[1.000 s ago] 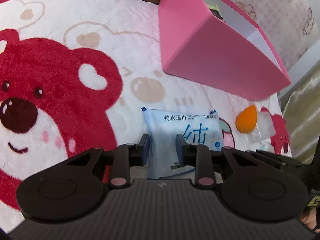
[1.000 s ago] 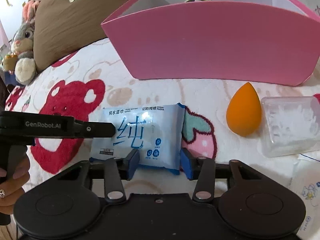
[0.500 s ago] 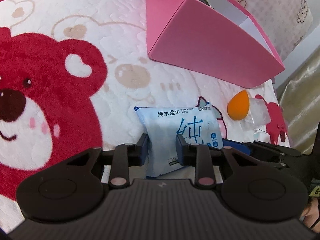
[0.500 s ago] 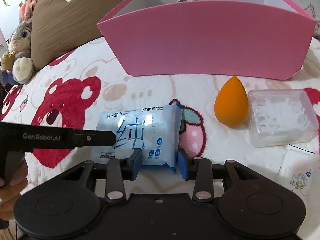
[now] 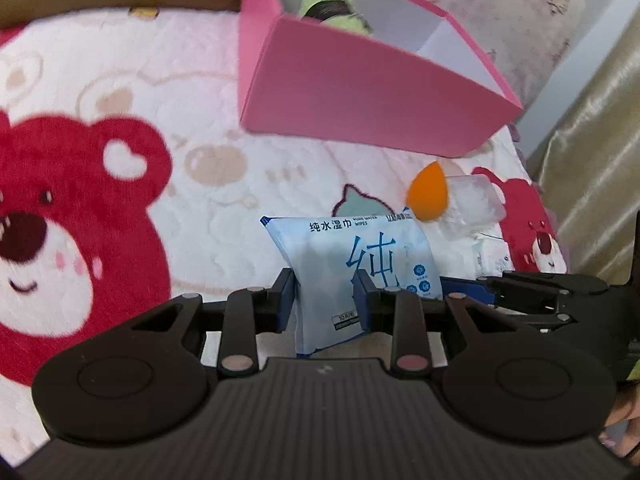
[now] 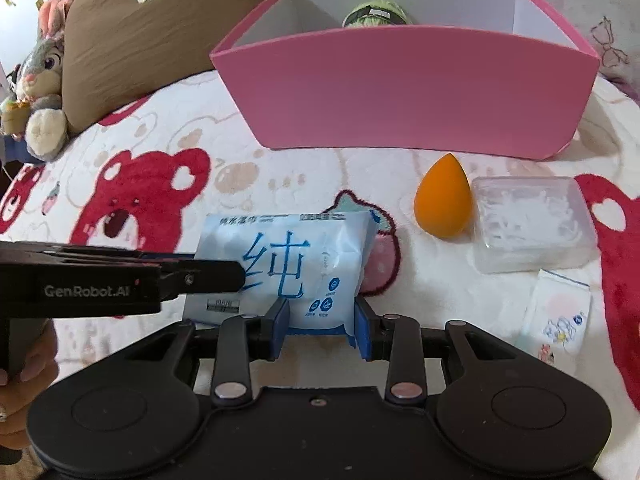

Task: Organize objects
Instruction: 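Lift the wipes packet with the right tool and carry it over the pink box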

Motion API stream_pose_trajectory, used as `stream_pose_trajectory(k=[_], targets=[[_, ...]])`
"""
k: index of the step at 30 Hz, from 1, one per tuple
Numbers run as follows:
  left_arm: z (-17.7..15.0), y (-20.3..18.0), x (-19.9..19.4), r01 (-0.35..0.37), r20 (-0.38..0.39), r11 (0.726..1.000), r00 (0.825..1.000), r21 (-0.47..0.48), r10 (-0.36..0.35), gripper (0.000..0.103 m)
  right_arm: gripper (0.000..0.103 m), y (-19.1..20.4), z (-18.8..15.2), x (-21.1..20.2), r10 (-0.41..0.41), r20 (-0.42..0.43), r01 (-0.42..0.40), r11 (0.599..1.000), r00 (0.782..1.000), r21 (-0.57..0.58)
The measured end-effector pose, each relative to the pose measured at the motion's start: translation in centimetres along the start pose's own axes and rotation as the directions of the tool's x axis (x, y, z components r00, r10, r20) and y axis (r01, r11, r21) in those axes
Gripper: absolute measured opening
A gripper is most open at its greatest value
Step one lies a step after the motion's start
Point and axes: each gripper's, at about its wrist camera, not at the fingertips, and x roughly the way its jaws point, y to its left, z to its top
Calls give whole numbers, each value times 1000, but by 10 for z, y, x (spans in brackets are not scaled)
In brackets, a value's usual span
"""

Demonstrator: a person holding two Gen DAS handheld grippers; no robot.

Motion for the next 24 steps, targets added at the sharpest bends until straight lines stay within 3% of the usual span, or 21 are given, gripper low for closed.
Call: stream_pose_trajectory(k=[4, 8, 12, 15, 19, 24], targets=[[-1, -11, -12, 4, 19, 1000, 1000, 14, -4, 29, 43, 11, -1, -13, -39, -44, 38, 999, 998, -25], [-9, -39, -21, -57, 30, 991, 998, 123, 54, 29, 43, 17, -7, -26, -77, -61, 75, 997, 995, -26], [-9, -49, -38, -35, 32, 993, 999, 111, 32, 29, 43, 17, -8, -47, -74, -60, 73, 997, 995, -4], [-4, -55, -56, 3, 48, 995, 999, 96, -8, 29, 43, 27, -6, -71, -108, -22, 107, 993, 994, -57], [7, -67, -80, 10, 82, 987, 996, 158, -23, 29, 43, 41, 0, -99, -139, 60, 146, 982, 988, -121], [19, -69, -105, -9, 128, 987, 992, 162, -12, 29, 43, 50, 5, -113, -102, 134, 122, 981, 986, -148]])
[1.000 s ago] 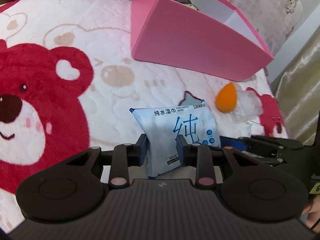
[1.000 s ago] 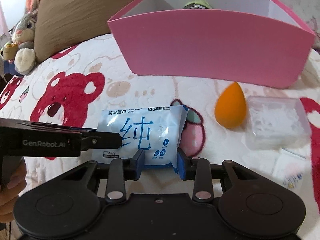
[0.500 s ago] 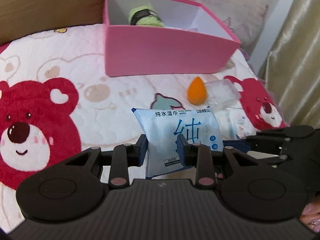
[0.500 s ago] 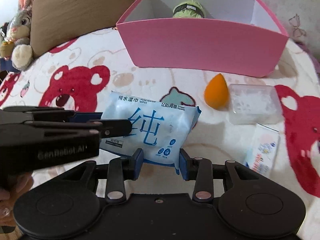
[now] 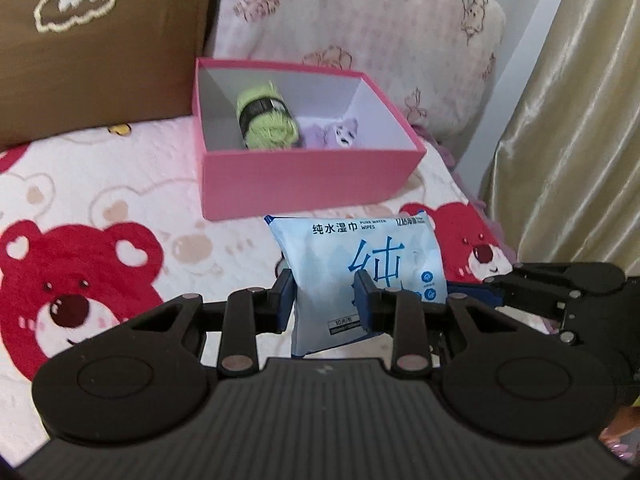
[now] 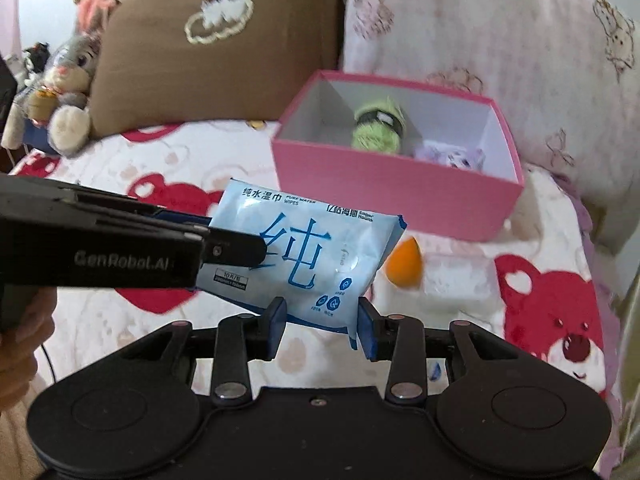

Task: Organize objects
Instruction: 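Lift the wipes packet with the right tool and carry it over the pink box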

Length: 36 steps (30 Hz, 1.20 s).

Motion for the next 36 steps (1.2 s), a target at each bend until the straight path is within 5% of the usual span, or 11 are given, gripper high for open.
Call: stream_pose_trajectory(k=[9, 20, 36], targets=[[18, -15, -23, -58, 76, 998, 996, 32, 55, 29, 42, 1, 10, -16, 12, 103, -9, 1000, 995, -21], [48, -20, -43, -47, 113, 999, 992, -2, 47, 29, 40, -7, 39, -37, 30, 156, -18, 997, 987, -73], [127, -28, 1, -127, 83, 988, 989, 92, 119, 30, 39, -51, 114, -4, 45, 131, -32, 995, 990, -96]])
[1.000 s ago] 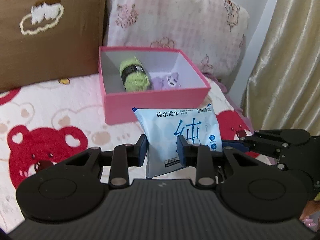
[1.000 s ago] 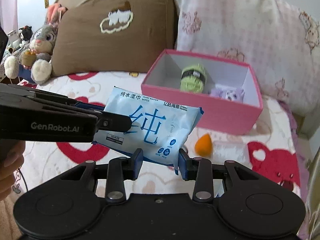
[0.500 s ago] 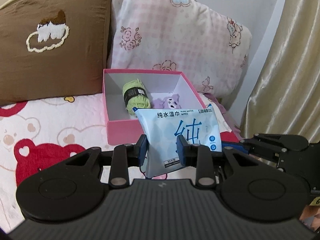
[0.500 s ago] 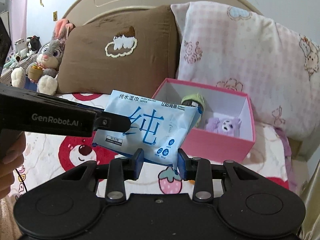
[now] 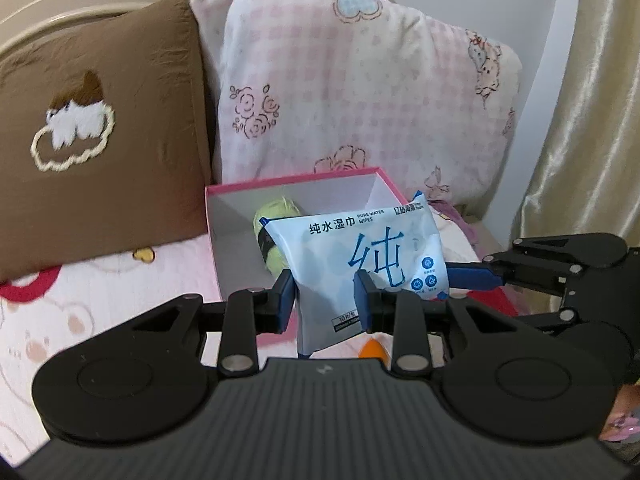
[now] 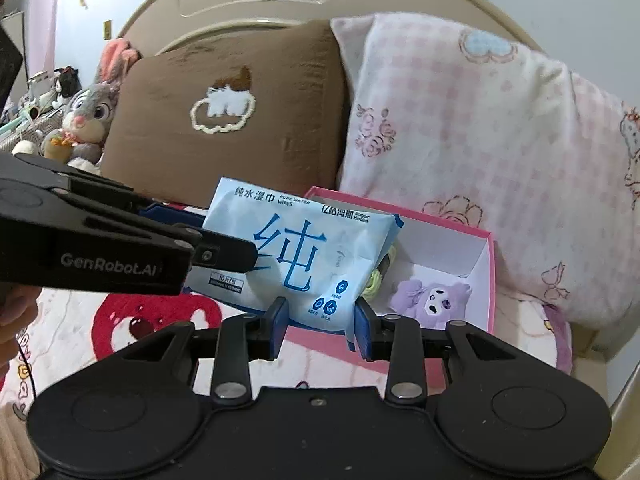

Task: Organize objects
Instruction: 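Lift the wipes packet with the right tool and carry it over the pink box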

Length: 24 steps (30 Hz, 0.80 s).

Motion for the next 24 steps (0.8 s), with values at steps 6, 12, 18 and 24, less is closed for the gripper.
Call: stream_pose_trajectory(k=[6, 12, 18, 24], targets=[[22, 17, 57, 23, -68, 994, 997, -106, -31, 30, 38, -31, 12, 43, 4, -39, -2, 999, 999, 50], [25, 25, 113, -15, -132, 994, 991, -105, 1, 30, 38, -65, 5, 95, 114, -100, -97, 983, 989, 153], [18, 28, 161, -47, -190, 994, 981, -100, 27, 30, 38, -80, -3, 137, 119, -155, -93, 982, 981, 165], [5, 38, 183, -48, -250, 992, 968, -116, 17, 31, 38, -87, -20, 158, 181, -214, -124, 960, 960, 252]])
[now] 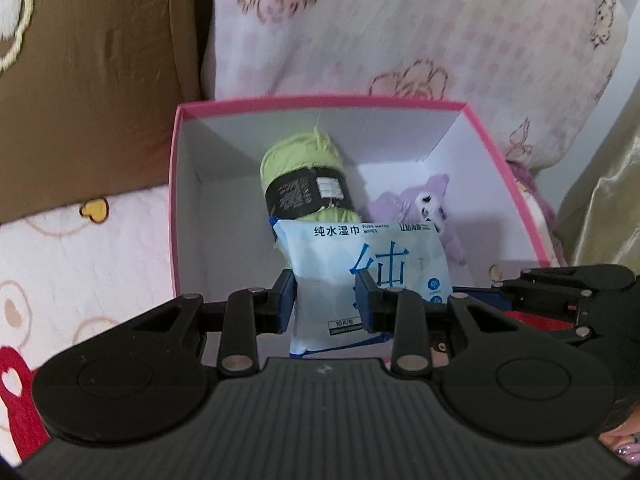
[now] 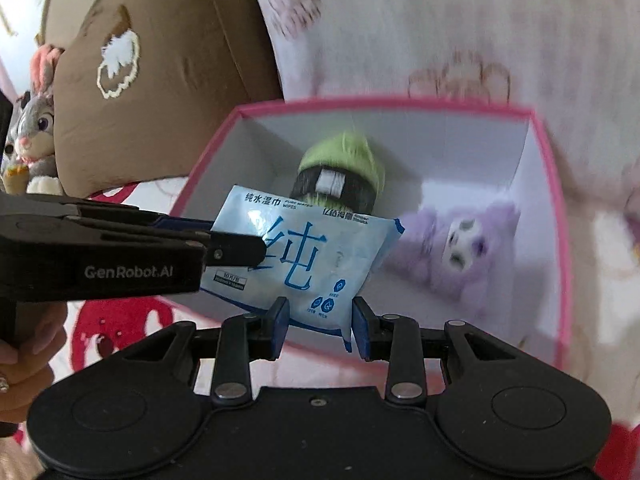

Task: Organize objects
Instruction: 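Lift the wipes packet with the right tool and carry it over the pink box, then lower the packet into the box, open the right tool and withdraw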

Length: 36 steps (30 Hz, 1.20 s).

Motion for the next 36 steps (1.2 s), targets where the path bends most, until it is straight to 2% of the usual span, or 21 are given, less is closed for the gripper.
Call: stream_pose_trajectory(k=[4, 10, 15, 17, 24, 27, 36], targets=[[-3, 5, 11, 11, -7, 1000, 1000, -25, -11, 30, 38, -3, 4, 9, -25, -2, 25, 1000, 1000, 11], [-6, 13, 34, 16, -27, 998, 999, -67, -18, 31, 35, -4, 13, 31, -68, -58, 68, 998, 996, -13], [-11, 12, 51, -33, -61, 998, 998, -57, 29, 30, 33, -13, 14, 41, -58, -77, 59, 998, 995, 12], [-11, 11, 56, -37, -70, 998, 997, -58, 33, 28, 29, -15, 15, 44, -88, -82, 89, 996, 993, 4], [-10, -1, 66, -71, -64, 997, 996, -16, 70, 28, 25, -25, 14, 54, -92, -108, 98, 994, 990, 54], [-11, -3, 64, -75, -74, 997, 995, -10, 74, 28, 30, -32, 16, 46, -58, -119, 69, 993, 991, 93], [-5, -1, 4, -32, 10, 999, 999, 34, 32, 40, 33, -25, 11, -23, -43, 22, 43, 999, 999, 26]])
